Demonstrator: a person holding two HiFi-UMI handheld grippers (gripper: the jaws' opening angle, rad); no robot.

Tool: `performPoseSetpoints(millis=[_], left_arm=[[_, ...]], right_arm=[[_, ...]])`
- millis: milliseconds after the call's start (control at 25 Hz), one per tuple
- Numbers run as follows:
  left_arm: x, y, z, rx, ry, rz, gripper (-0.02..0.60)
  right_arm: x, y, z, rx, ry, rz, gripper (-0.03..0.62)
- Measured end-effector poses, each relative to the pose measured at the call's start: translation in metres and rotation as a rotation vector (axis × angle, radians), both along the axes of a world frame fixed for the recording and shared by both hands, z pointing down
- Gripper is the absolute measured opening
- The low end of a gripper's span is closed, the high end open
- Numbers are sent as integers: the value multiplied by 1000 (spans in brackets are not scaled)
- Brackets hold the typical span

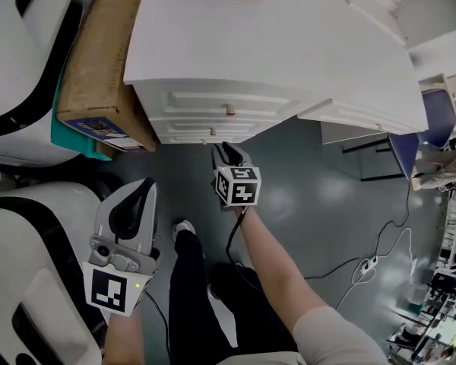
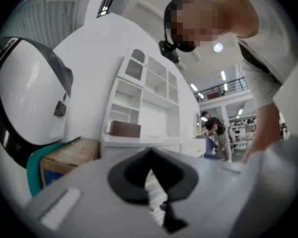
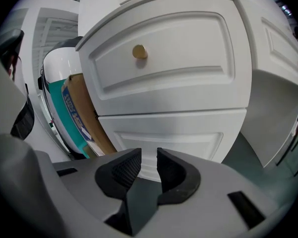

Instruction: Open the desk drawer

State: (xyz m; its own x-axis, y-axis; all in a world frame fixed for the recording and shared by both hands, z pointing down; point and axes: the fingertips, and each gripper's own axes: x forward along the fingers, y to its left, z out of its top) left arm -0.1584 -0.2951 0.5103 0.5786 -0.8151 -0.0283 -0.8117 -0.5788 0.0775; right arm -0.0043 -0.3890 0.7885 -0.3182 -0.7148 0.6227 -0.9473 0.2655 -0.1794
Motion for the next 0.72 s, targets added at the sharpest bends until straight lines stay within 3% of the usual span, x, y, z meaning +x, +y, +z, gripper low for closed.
performPoseSetpoints(millis=[720], left_arm=[[-22,-16,44,31,-18,-32,6]], right_arm=[[-1,-46,74,-16,-4,67,133]])
